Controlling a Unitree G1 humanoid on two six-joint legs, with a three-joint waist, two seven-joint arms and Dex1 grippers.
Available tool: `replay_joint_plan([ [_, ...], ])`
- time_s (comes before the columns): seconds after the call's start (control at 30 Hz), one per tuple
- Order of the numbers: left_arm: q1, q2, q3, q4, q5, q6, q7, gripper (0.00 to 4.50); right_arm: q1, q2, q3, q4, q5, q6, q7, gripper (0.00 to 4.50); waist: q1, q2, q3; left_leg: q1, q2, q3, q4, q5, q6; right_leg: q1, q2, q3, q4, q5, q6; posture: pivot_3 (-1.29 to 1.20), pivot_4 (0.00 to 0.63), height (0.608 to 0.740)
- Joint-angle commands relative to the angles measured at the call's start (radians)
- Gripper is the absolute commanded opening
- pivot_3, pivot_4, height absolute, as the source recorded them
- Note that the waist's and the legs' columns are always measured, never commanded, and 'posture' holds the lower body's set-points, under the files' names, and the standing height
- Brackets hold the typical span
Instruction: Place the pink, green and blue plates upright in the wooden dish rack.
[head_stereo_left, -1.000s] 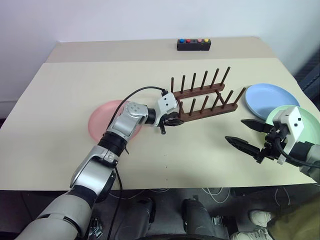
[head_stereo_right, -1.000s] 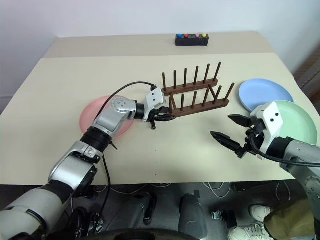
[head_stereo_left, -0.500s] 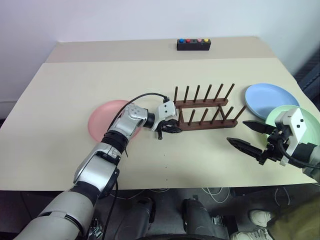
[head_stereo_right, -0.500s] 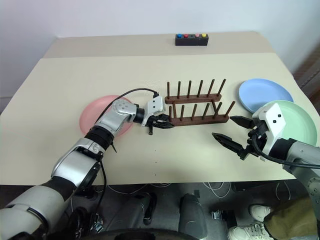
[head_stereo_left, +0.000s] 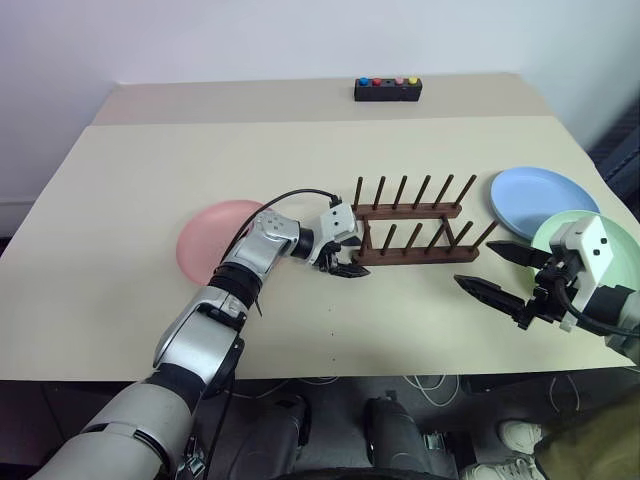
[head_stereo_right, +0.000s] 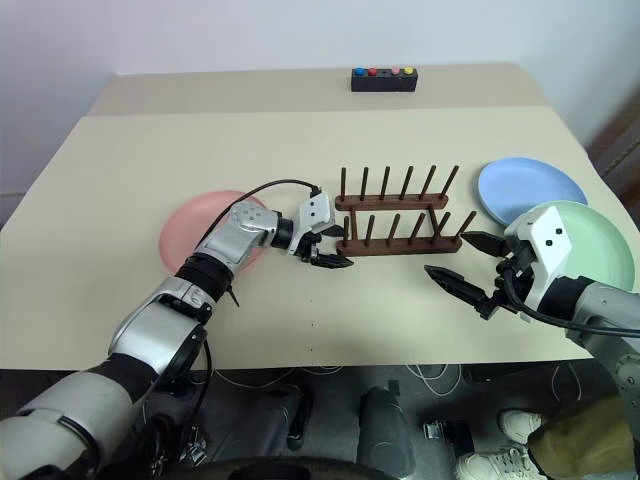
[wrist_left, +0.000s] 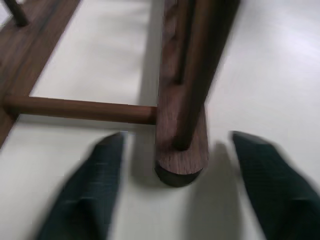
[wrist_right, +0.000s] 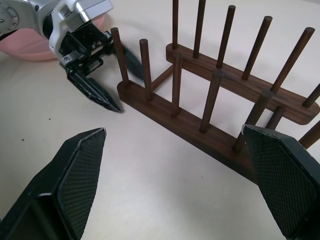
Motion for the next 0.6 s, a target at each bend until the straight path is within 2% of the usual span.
replay_joint_plan([
  [0.03,-0.031,0.004,0.042,-0.044,-0.022,0.023,-0.002,4.46,-0.011,-0.013,-0.013,-0.020,0.005,-0.014,0.005,4.50,0.000,0.000,0.000,0.000,0.000,0.000,0.000,0.000,0.000,0.000,0.000,0.000,0.000,0.000,0.000,0.00,0.150,0.740],
  [0.2,-0.108,0.080,0.133,-0.073,-0.112,0.183,-0.097,4.46,0.001,-0.018,-0.008,-0.013,-0.009,-0.020,0.017,4.50,-0.002,0.000,0.000,0.000,0.000,0.000,0.000,0.000,0.000,0.000,0.000,0.000,0.000,0.000,0.000,0.00,0.150,0.740],
  [0.43,-0.148,0.203,0.243,-0.171,-0.209,0.368,-0.133,4.46,-0.044,-0.011,0.030,0.020,-0.032,-0.033,0.017,4.50,-0.005,0.000,0.000,0.000,0.000,0.000,0.000,0.000,0.000,0.000,0.000,0.000,0.001,0.000,0.000,0.00,0.150,0.740],
  [0.53,-0.104,0.242,0.273,-0.323,-0.316,0.554,-0.202,3.63,-0.064,-0.007,0.064,0.039,-0.052,-0.043,0.016,4.50,-0.004,0.000,0.000,0.000,0.000,0.000,0.000,0.000,0.000,0.000,0.000,0.000,0.001,0.000,0.000,0.00,0.150,0.740],
  [0.6,-0.048,0.266,0.262,-0.464,-0.377,0.664,-0.237,2.71,-0.086,0.003,0.081,0.056,-0.049,-0.045,0.014,4.50,-0.006,0.000,0.000,0.000,0.000,0.000,0.000,0.000,0.000,0.000,0.000,0.000,0.001,0.000,0.000,0.00,0.150,0.740],
])
